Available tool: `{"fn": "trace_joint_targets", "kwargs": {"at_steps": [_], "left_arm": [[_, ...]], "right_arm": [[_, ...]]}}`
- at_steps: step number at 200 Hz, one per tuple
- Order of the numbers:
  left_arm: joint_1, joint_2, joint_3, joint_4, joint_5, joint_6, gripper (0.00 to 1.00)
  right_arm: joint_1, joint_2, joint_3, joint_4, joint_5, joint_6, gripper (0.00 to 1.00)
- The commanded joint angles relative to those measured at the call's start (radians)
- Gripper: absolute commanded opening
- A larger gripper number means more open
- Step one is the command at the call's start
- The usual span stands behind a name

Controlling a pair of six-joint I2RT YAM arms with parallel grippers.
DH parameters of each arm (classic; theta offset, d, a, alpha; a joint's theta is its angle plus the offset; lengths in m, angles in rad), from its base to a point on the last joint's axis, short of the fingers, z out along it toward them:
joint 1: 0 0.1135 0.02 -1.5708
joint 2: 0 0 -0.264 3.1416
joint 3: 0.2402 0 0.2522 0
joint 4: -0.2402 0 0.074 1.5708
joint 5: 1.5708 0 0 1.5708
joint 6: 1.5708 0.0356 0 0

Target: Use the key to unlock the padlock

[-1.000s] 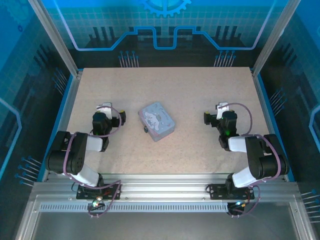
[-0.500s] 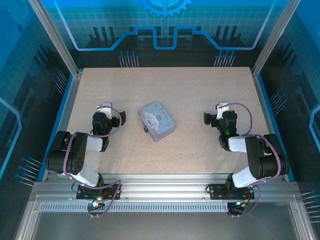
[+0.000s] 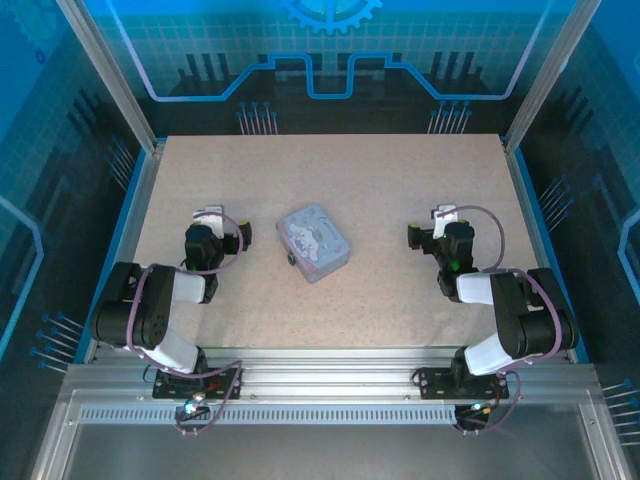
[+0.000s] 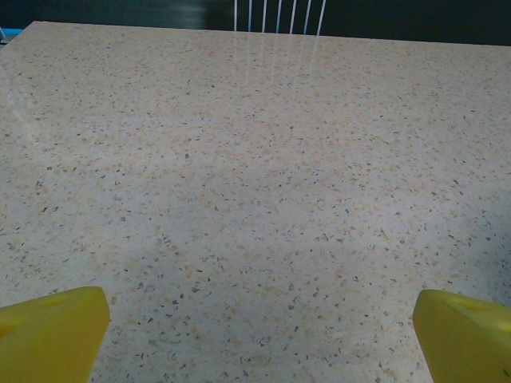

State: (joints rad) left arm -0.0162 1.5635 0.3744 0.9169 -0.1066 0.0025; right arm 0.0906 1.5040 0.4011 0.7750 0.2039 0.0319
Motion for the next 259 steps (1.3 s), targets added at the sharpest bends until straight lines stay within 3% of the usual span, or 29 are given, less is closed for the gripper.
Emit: {"fn": "trace_joint_targets", "kwargs": {"at_steps": [1,50,60,84,122,144,162,182,195,222,259], "left_arm": [[-0.001,-0.014,0.014,-0.005,0.024,0.011,0.99],[0.005,-0.014,0.015,-0.009,0.033,0.005,0.99],[0.002,-0.022,0.018,-0.013,-0.006,0.001,0.99],[0.001,-0.116,0.089,-0.218,-0.068,-0.019,0.99],[-0.002,-0.241,0.177,-0.427,-0.118,-0.054,0.99],[0.005,-0.331,0.206,-0.492,-0.094,-0.145,0.99],[0.026,-0.386,0.233,-0.590,-0.094,-0.371,0.99],[0.077,-0.389,0.268,-0.648,0.089,-0.507,0.99],[0.082,-0.362,0.319,-0.709,0.191,-0.526,0.99],[0.078,-0.269,0.412,-0.793,0.386,-0.544,0.99],[0.019,-0.144,0.520,-0.895,0.479,-0.529,0.98]], "right_arm": [[-0.005,-0.001,0.016,0.009,-0.006,-0.012,1.00],[-0.006,-0.001,0.015,0.011,-0.007,-0.012,1.00],[-0.006,-0.021,0.037,-0.044,0.000,-0.007,1.00],[-0.011,-0.109,0.139,-0.284,0.003,-0.002,1.00],[-0.020,-0.234,0.191,-0.435,-0.046,0.046,1.00],[-0.021,-0.333,0.243,-0.566,-0.082,0.111,1.00],[-0.030,-0.419,0.297,-0.697,-0.132,0.231,1.00],[-0.061,-0.478,0.405,-1.033,-0.043,0.557,1.00],[-0.107,-0.492,0.411,-1.055,-0.207,0.569,1.00],[-0.109,-0.568,0.352,-1.036,-0.365,0.626,1.00],[-0.027,-0.599,0.348,-1.170,-0.476,0.606,1.00]]}}
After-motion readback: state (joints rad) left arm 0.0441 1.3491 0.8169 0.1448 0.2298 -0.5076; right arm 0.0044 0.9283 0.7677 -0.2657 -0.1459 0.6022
